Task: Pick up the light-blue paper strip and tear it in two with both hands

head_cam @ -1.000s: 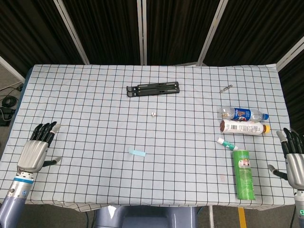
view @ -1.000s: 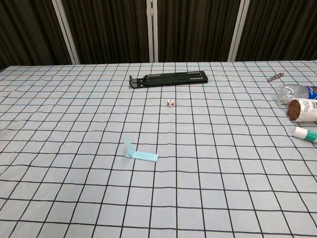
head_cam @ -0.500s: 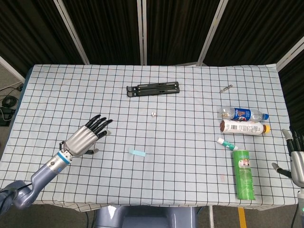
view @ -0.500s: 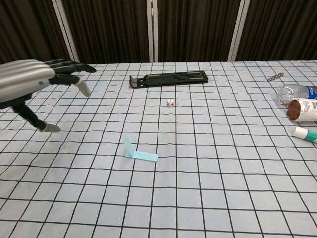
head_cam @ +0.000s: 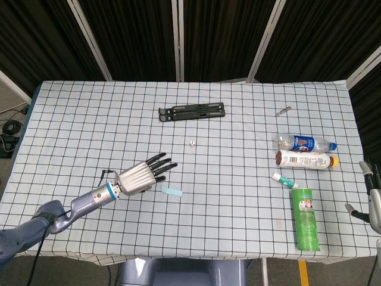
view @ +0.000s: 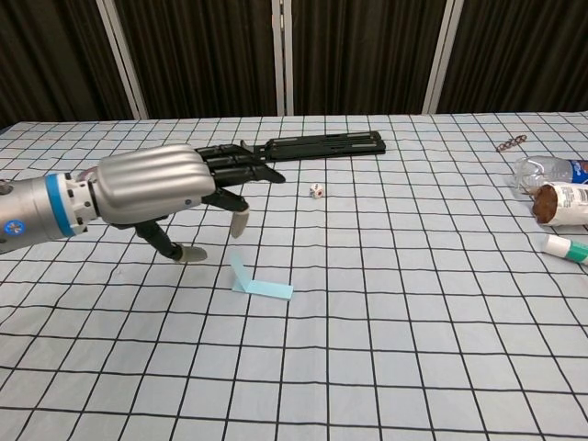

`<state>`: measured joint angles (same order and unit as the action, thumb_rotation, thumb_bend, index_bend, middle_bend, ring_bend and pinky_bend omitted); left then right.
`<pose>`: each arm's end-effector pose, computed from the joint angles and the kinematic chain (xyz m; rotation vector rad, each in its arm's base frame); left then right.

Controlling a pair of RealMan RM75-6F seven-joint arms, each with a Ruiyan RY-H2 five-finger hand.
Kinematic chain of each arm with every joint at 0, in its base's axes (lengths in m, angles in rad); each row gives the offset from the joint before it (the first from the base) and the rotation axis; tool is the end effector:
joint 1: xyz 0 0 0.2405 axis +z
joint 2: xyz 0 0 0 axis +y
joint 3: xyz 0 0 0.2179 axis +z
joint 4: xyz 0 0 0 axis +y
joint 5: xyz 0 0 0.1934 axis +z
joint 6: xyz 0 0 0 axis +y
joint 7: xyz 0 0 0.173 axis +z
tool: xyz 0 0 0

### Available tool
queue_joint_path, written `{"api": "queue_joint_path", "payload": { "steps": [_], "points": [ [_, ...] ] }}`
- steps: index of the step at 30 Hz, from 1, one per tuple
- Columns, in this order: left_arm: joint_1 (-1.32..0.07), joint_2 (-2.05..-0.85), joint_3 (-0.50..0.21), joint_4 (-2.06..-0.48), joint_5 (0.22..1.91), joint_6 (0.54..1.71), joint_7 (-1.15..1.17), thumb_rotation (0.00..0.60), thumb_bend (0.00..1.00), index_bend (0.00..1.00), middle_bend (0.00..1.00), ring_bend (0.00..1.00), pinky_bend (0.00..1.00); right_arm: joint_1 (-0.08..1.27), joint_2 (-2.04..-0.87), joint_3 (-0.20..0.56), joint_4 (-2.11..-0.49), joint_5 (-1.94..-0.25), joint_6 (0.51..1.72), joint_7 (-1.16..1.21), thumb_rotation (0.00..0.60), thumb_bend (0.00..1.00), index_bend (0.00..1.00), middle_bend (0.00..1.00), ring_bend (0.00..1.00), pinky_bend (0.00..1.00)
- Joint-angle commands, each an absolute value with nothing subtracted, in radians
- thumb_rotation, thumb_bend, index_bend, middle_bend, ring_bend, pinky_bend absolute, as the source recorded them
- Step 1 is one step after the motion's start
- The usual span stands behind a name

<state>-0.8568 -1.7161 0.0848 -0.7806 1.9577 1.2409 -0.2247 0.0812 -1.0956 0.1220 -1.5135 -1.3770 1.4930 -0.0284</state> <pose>-0.1058 0.3244 -0.0394 -2.4027 -0.1740 -1.1337 -0.3006 -0.2180 0.1985 1.2594 -0.7818 0.7924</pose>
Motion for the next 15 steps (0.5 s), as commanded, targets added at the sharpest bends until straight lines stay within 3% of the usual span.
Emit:
{"api": "queue_joint_path", "payload": {
  "steps": [1,8,15],
  "points": [
    [-0.877,-1.744,0.093,-0.757,1.963,1.243,-0.221,0.6,0.3,0.43,0.0,0.0,0.0,0.08,-1.095,0.122,-1.514,-1.377,1.493,-0.027,0.6,0.0,0.0,0.0,0.0,0.0],
    [-0.901,-1.76,0.11,-0.751,1.958,1.224,-0.2,0.6,0.38,0.44,0.0,0.0,0.0,0.077,-1.092,0.124,-1.514,-1.379,1.493,-0.021,0.6,0.0,0.0,0.0,0.0,0.0],
    [-0.906,-1.753,0.129,-0.75,1.945,1.211,-0.187,0.6,0.39,0.47,0.0,0.0,0.0,0.075,-1.089,0.128,-1.513,-1.377,1.491,-0.014,0.6,0.0,0.0,0.0,0.0,0.0]
  ]
}}
